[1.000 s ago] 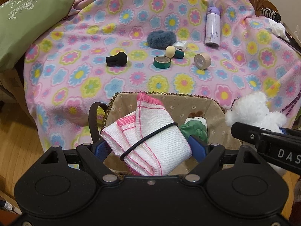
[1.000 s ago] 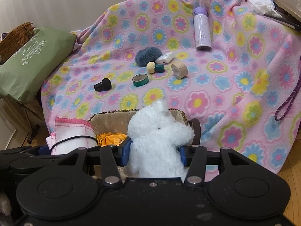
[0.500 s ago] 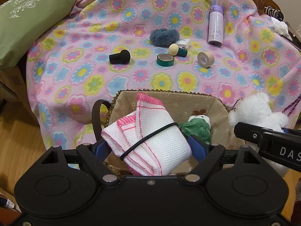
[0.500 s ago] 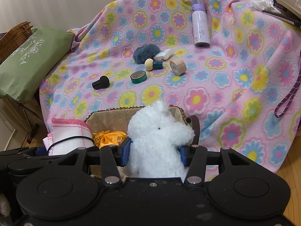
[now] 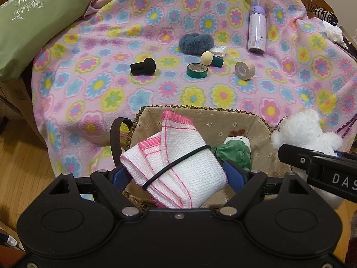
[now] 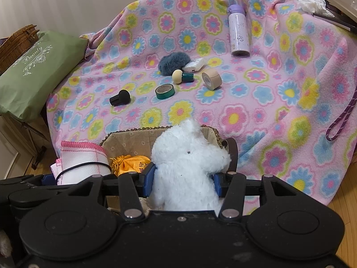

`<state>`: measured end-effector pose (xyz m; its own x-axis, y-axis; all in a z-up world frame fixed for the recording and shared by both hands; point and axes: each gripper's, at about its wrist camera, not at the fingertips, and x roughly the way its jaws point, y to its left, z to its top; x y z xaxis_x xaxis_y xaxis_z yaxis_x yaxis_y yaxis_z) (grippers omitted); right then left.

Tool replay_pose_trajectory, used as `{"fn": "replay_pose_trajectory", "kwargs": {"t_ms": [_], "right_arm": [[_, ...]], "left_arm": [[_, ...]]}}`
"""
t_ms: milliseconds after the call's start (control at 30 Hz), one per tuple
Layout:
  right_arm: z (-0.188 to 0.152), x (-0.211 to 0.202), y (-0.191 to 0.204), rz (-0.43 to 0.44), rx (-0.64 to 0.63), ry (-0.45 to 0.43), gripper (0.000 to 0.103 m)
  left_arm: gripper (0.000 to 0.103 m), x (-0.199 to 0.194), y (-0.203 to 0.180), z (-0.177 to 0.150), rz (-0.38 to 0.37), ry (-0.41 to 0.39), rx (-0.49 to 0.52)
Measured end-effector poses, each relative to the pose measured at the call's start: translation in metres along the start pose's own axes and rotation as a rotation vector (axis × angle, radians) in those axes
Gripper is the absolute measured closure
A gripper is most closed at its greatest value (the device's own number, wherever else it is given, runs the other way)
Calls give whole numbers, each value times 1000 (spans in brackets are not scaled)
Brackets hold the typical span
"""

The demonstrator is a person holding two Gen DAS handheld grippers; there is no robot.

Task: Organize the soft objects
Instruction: 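Open the right tool to drop the white bear while the left tool releases the cloth into the basket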

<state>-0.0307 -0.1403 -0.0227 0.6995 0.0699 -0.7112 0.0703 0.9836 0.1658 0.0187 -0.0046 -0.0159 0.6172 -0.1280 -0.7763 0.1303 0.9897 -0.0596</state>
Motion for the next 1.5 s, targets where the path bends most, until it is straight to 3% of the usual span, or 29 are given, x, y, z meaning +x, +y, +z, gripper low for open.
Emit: {"fn": "replay_pose_trajectory", "kwargs": {"t_ms": [467,800,1500], "right_arm": [[4,3,2,4,-15,4,54],[4,3,0,17,-26,-8,46],[4,1,-4,4,3,-13,46]], "left_arm": [[20,3,-2,-1,-11,22,12],[18,2,-2,-1,-10,26,10],[16,-2,-1,-1,-21,19,19]]}}
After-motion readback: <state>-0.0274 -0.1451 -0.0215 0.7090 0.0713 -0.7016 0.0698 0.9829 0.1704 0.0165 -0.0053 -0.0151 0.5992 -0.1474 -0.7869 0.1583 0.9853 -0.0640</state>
